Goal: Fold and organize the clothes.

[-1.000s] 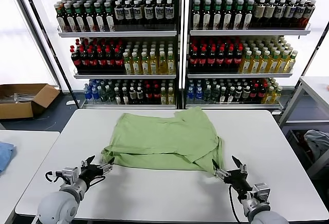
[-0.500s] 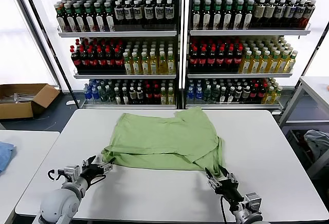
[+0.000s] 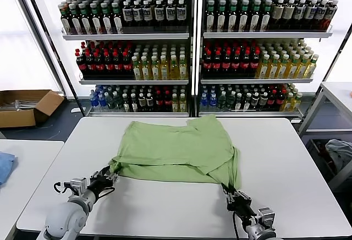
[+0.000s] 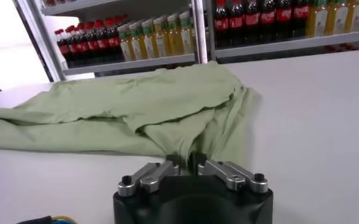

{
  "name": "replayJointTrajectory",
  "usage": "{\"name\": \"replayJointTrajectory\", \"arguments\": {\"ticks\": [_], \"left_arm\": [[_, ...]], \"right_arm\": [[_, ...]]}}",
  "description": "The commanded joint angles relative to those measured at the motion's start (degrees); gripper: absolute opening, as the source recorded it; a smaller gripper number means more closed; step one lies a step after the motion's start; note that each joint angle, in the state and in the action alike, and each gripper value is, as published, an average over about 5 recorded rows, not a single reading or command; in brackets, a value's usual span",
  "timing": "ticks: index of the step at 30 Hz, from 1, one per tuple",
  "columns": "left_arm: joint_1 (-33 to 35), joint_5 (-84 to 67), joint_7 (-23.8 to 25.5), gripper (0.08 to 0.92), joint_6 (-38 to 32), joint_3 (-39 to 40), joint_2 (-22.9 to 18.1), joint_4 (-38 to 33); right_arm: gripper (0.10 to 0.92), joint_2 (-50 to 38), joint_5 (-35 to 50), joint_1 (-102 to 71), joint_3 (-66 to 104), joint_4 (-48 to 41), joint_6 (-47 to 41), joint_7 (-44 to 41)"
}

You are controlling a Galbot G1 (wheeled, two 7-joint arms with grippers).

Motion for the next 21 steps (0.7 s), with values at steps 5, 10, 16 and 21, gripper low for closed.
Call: {"name": "replayJointTrajectory", "arguments": {"ticks": [5,10,16,21], "left_arm": [[1.2,-1.3,1.4,0.251,1.2,-0.2,0.2,-1.8],[3.8,-1.7,1.9,0.120,2.4,-1.1,0.8,-3.9],[7.1,-2.3,1.2,0.091,3.3,-2.1,1.3,-6.9],[10.8,-2.2,0.5,0.091,4.2,-3.6,1.2,-10.7]], "right_arm": [[0.106,-1.0,2.9,0.6,0.8,-0.4,-0.4,0.0],[0.106,-2.5,4.6,0.1,1.7,0.0,-0.5,1.1],[0.106,-3.1,6.7,-1.7,3.1,1.7,-0.9,1.5],[0.106,-4.1,8.2,-4.3,4.3,3.9,-1.1,1.8]]}}
